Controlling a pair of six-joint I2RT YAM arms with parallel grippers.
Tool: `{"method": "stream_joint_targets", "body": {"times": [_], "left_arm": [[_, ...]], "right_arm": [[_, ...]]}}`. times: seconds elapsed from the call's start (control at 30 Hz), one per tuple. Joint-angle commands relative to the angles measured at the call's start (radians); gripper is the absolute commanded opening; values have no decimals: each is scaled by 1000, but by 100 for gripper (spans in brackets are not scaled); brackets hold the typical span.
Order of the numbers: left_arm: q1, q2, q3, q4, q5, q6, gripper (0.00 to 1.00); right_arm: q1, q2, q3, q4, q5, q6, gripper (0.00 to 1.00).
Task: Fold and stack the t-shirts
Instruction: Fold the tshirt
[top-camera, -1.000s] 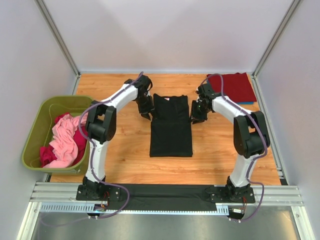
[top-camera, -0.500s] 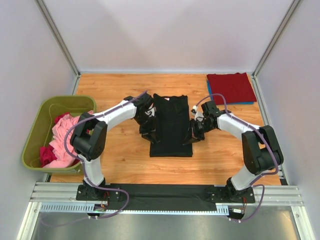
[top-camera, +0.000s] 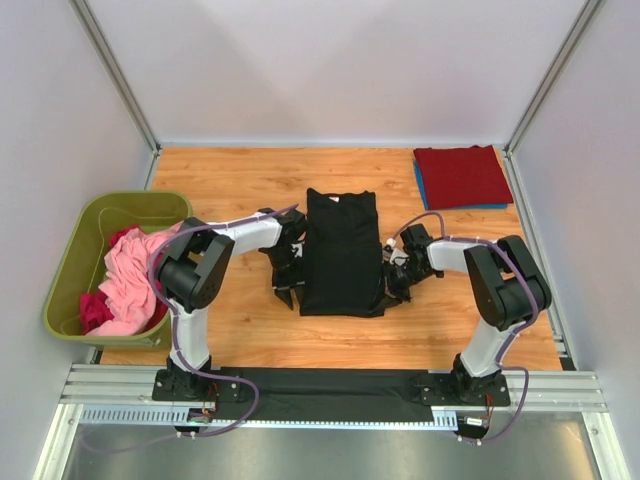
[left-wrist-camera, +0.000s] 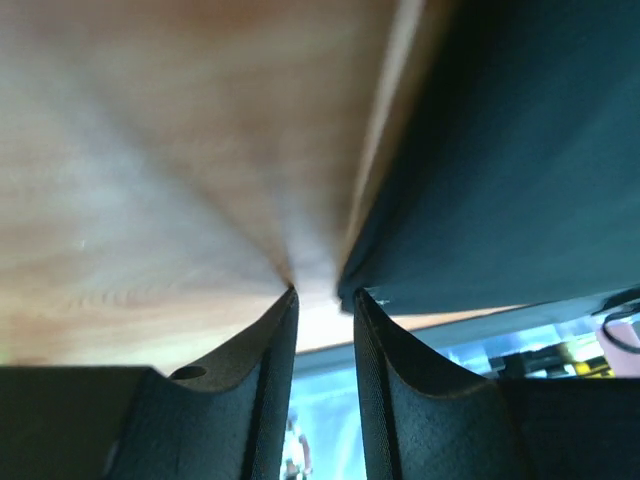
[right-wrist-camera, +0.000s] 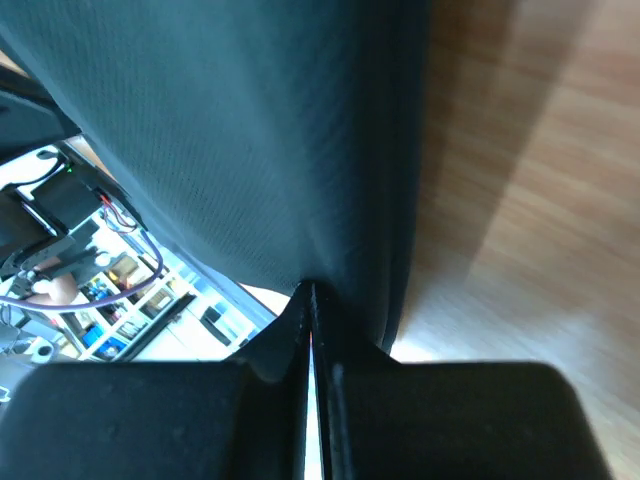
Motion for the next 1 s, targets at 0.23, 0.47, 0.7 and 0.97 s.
{"method": "stream_joint_targets", "body": {"times": [0.23,0.47,0.7,0.97], "left_arm": [[-4,6,15,-83,-164,20,37],[-4,-145,62,-94,-71,51,43],[-4,-247,-199,248,264,-73,49],[-4,-143,-244,247,192,-60,49]], "right_arm": [[-10,-77,-22,-30,172,-20,2],[-10,-226,55,-170,199,23,18],[-10,-248,35,-265,330,15,30],[-13,-177,-28,-193,386,15,28]]}}
